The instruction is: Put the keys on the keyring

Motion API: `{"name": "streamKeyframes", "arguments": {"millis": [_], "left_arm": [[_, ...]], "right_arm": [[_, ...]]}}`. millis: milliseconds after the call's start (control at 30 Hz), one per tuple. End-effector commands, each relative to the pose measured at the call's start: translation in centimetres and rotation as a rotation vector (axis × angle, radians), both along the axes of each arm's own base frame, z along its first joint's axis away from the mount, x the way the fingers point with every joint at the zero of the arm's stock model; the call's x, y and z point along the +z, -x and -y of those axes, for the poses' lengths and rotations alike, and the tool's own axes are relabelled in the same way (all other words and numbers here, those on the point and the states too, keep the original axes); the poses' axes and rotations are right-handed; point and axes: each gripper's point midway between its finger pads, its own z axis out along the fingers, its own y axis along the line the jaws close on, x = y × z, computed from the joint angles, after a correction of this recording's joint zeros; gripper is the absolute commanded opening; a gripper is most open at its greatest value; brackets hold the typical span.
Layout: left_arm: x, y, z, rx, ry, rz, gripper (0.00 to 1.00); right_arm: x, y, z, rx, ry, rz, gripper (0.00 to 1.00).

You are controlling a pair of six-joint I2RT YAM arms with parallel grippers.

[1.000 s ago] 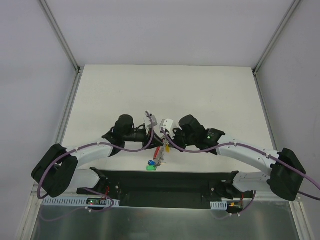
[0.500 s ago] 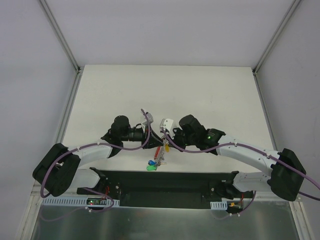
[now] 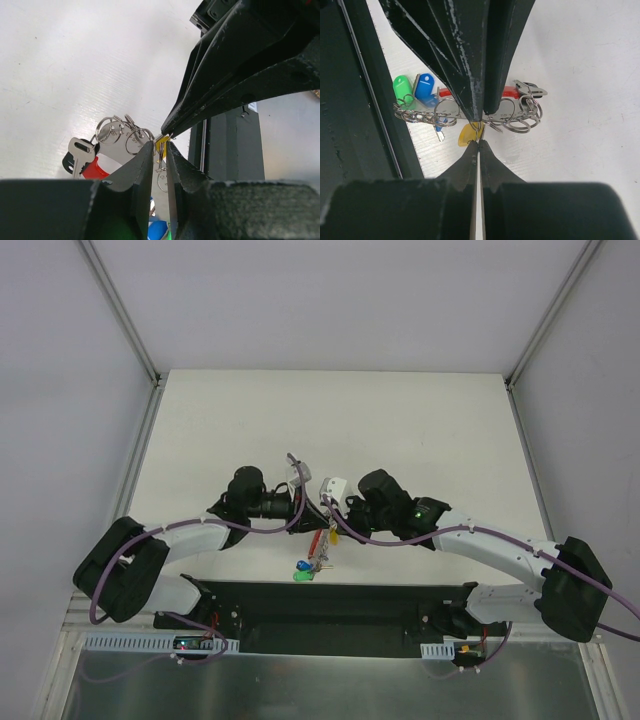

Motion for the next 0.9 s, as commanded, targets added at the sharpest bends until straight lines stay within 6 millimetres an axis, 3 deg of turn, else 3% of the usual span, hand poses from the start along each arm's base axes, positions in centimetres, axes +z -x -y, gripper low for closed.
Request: {"name": "streamKeyframes", "arguments": {"millis": [0,467,533,633,867], "left_arm": [[1.6,-0.2,0.8,-0.041,0.036,0.035,0.13],[0.9,0.7,1.1,-0.085,0.012,-0.002,0.10],[0.8,0.7,1.2,-0.087,0.009,-0.001,0.00],[1.0,0.6,1.1,-0.075,0.010,0.003,0.00],[3.2,-0.5,0.8,0.043,0.044,0.058,0.00]], "right_arm": [[2.0,-0.3,-1.1,0.020,-0.073,0.035,0.01],[1.9,-0.5,-1.1,0.017,-0.070,0.035,0.01],[2.0,-0.4,-1.0,0.017,-0.071,0.037,0.01],[2.0,-0.5,-0.9,0.010,-0.070,0.040,0.01],[1.9,-0.1,-0.3,-0.008,-0.073,0.035,0.01]]}}
